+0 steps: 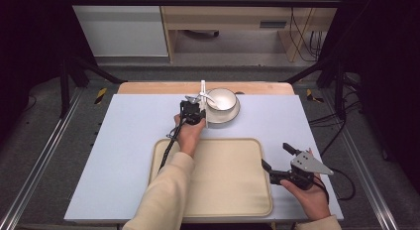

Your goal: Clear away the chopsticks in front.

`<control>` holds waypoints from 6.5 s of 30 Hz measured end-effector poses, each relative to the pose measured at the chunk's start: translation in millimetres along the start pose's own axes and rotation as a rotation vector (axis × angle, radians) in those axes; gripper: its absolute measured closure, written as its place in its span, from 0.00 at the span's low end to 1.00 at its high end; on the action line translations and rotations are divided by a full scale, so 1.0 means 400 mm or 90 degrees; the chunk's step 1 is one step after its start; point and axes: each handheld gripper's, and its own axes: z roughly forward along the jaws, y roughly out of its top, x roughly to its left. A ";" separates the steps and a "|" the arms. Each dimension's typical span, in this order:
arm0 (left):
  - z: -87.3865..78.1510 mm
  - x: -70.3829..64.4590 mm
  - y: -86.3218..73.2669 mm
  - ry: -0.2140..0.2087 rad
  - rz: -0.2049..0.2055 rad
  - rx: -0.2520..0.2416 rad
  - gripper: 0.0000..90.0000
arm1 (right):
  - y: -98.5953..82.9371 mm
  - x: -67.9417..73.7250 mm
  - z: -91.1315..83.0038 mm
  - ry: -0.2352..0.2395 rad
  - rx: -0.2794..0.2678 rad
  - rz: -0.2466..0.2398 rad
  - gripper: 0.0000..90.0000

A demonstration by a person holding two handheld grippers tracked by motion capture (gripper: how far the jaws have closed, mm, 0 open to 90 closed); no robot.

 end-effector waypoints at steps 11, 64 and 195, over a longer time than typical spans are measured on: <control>0.010 0.002 -0.001 0.000 -0.033 -0.001 0.87 | -0.001 0.001 0.001 0.003 0.002 -0.001 0.08; -0.136 0.059 -0.004 0.054 -0.034 -0.060 0.95 | 0.000 0.002 0.002 0.004 -0.001 0.005 0.09; -0.610 0.024 -0.429 0.110 -0.100 -0.115 0.71 | -0.001 0.029 0.015 0.035 0.018 -0.017 0.08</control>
